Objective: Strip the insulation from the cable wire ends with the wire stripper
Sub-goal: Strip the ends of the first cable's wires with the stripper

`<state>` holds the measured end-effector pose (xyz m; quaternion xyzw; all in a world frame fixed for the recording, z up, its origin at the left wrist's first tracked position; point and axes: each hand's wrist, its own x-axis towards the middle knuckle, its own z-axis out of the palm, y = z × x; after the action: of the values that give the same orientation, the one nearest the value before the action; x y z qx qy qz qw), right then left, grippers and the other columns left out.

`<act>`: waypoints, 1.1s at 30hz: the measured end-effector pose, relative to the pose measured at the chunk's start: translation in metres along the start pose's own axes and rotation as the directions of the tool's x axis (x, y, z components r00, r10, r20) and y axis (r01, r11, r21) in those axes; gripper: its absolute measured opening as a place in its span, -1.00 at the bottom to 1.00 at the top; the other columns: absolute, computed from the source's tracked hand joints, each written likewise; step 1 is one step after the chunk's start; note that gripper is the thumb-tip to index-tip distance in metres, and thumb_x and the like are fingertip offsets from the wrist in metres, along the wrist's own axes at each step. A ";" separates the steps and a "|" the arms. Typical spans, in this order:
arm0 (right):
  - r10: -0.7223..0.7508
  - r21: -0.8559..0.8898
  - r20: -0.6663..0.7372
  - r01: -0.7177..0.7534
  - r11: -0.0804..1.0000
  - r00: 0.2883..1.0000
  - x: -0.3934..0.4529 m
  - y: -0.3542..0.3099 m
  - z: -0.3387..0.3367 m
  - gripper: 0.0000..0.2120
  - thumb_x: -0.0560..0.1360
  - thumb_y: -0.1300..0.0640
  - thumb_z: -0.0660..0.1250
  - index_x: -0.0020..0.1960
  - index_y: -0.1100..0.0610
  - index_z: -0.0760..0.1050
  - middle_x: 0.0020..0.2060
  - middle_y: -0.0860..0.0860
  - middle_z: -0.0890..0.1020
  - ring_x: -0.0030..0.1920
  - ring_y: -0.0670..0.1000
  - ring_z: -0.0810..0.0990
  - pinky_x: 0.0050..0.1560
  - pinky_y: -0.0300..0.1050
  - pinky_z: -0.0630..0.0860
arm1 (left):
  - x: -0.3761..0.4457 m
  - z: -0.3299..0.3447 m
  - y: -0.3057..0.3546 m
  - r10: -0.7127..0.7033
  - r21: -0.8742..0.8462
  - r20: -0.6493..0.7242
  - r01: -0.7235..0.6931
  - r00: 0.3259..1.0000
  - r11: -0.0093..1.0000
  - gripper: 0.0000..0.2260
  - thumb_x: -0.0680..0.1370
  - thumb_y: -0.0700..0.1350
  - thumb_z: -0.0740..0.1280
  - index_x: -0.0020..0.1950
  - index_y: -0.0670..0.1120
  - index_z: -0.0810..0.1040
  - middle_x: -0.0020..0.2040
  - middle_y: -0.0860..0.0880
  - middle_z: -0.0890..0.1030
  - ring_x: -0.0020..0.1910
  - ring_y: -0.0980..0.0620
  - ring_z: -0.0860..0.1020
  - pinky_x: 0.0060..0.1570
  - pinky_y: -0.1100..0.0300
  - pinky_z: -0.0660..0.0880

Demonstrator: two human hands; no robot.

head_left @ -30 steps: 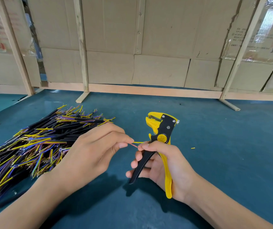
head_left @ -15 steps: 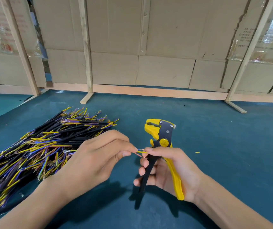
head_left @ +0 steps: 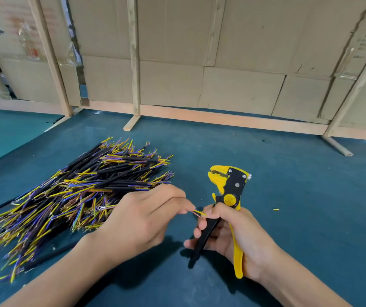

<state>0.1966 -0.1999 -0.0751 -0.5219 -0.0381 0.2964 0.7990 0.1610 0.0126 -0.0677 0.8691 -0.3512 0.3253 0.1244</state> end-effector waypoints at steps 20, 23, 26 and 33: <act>-0.106 0.288 -0.099 0.131 0.949 0.989 0.003 0.002 0.000 -0.92 0.33 0.24 0.45 -0.22 0.23 0.56 -0.30 0.19 0.50 -0.30 0.19 0.55 -0.12 0.13 0.59 | 0.032 0.048 0.025 -0.322 0.022 0.068 0.321 0.944 0.947 -0.62 0.41 -0.22 0.24 0.20 -0.16 0.62 0.05 -0.08 0.61 -0.02 -0.13 0.61 -0.06 0.04 0.59; -0.143 0.375 -0.187 0.205 0.904 0.972 0.000 0.001 -0.003 -0.92 0.27 0.25 0.44 -0.25 0.21 0.57 -0.31 0.18 0.52 -0.31 0.20 0.56 -0.18 0.09 0.61 | 0.064 0.064 0.011 -0.490 -0.010 0.183 0.500 0.853 0.866 -0.69 0.49 -0.30 0.32 0.22 -0.14 0.59 0.09 -0.12 0.55 0.03 -0.16 0.56 0.06 0.01 0.51; -0.153 0.366 -0.179 0.210 0.907 0.972 -0.003 0.000 0.000 -0.90 0.24 0.29 0.44 -0.25 0.23 0.58 -0.32 0.19 0.51 -0.32 0.21 0.56 -0.19 0.08 0.61 | 0.102 0.083 -0.004 -0.666 -0.044 0.284 0.703 0.690 0.709 -0.80 0.61 -0.22 0.28 0.21 -0.11 0.57 0.13 -0.13 0.52 0.06 -0.20 0.55 0.06 0.00 0.45; -0.211 0.366 -0.190 0.269 0.891 0.959 -0.004 -0.001 -0.006 -0.92 0.31 0.26 0.40 -0.21 0.27 0.56 -0.31 0.21 0.49 -0.31 0.23 0.53 -0.16 0.14 0.59 | 0.173 0.114 -0.007 -0.716 -0.044 0.481 0.829 0.506 0.557 -0.77 0.51 -0.17 0.37 0.15 0.00 0.57 0.10 -0.08 0.60 0.00 -0.13 0.58 -0.01 0.10 0.53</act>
<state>0.1960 -0.2069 -0.0764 -0.3646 0.0152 0.1582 0.9175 0.3143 -0.1242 -0.0407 0.9544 0.0205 -0.0069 0.2978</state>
